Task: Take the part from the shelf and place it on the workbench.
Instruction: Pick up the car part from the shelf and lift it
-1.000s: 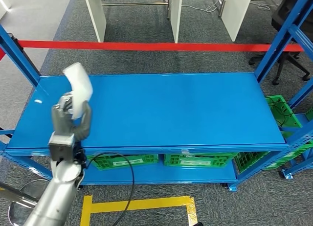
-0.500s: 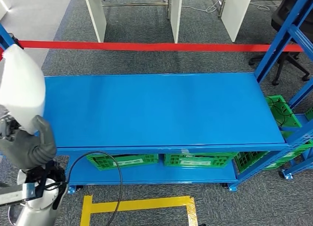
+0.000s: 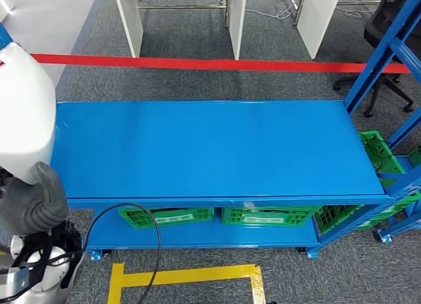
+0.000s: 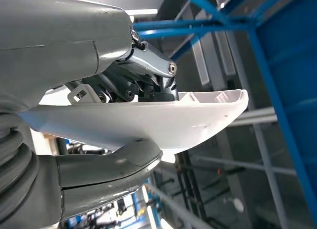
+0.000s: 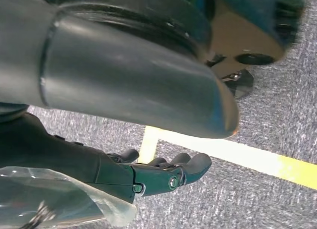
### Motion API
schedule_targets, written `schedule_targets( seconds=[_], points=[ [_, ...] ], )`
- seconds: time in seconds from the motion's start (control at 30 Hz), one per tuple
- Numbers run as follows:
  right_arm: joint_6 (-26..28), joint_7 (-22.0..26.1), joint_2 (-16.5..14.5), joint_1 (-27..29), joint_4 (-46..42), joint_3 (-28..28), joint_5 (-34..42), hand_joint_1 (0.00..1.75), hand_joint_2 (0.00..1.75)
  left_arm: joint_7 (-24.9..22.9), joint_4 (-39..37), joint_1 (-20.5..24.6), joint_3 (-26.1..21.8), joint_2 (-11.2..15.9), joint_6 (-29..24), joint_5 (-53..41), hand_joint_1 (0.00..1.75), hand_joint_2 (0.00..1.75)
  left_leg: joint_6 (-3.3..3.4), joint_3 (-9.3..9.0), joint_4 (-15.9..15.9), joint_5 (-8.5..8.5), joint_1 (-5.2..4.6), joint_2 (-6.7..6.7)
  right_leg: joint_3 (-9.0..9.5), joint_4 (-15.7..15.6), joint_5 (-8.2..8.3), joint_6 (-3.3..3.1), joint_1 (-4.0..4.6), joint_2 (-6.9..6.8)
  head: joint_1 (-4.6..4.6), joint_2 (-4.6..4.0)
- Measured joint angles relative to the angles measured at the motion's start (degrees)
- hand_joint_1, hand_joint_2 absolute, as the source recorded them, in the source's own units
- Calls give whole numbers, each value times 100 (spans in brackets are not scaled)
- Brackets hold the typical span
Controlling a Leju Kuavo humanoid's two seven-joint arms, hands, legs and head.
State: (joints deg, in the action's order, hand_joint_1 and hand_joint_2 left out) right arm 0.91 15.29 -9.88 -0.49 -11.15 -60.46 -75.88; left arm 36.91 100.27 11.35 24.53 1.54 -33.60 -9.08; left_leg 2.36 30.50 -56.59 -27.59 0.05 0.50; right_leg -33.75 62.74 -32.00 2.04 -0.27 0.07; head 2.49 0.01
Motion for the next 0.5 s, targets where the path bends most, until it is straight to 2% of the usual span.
schedule_targets(
  seconds=[0.07,0.1,0.13,0.17,0.2,0.23,0.27,0.3,0.43,0.5],
  points=[
    [4,-13,0,-4,-1,-3,-2,0,0,-2,5,-3,29,4,1,13,175,175,10,1,6,3,6,-1,-403,775,-303,39,-25,-2,11,-1],
    [5,-20,0,-3,-2,-4,-3,0,0,-2,5,-8,40,6,2,17,175,175,4,-2,2,-3,11,1,-557,1038,-347,59,-42,-2,11,-1],
    [6,-27,0,-2,-2,-5,-3,0,0,-3,5,-11,51,7,3,17,175,175,-9,-9,-3,-13,20,5,-617,1094,-275,79,-58,-3,12,-1],
    [7,-30,0,-3,-2,-6,-3,0,0,-3,5,-11,62,8,3,17,175,175,-31,-23,-11,-31,34,12,-560,908,-90,98,-77,-4,13,-1],
    [12,-32,0,-5,-3,-7,-4,0,0,-3,6,-10,71,8,6,17,175,175,-65,-42,-30,-59,52,19,-407,527,157,120,-100,-5,13,-1],
    [24,-39,-2,-6,-3,-8,-7,0,0,-4,6,-10,77,8,14,22,175,175,-105,-53,-51,-91,61,26,-241,158,328,142,-113,4,16,-1],
    [54,-57,-10,-9,-4,-8,-14,0,0,-11,7,-6,80,10,42,46,175,175,-146,-45,-94,-123,59,30,-88,-159,432,138,-123,20,22,0],
    [104,-96,-17,-13,-5,-9,-23,0,0,-20,9,-3,82,12,95,89,175,175,-184,-29,-128,-143,52,34,-3,-330,456,119,-125,36,21,1],
    [365,-416,-32,-23,-10,-39,-86,0,0,-87,24,-1,125,23,400,316,175,175,-271,20,-222,-214,49,31,33,-347,393,-36,-115,50,-1,0],
    [472,-574,-32,-34,-19,-58,-122,0,0,-131,25,12,162,24,477,357,175,175,-313,203,-647,-462,54,15,54,-358,387,-100,-128,36,-16,-1]
  ],
)
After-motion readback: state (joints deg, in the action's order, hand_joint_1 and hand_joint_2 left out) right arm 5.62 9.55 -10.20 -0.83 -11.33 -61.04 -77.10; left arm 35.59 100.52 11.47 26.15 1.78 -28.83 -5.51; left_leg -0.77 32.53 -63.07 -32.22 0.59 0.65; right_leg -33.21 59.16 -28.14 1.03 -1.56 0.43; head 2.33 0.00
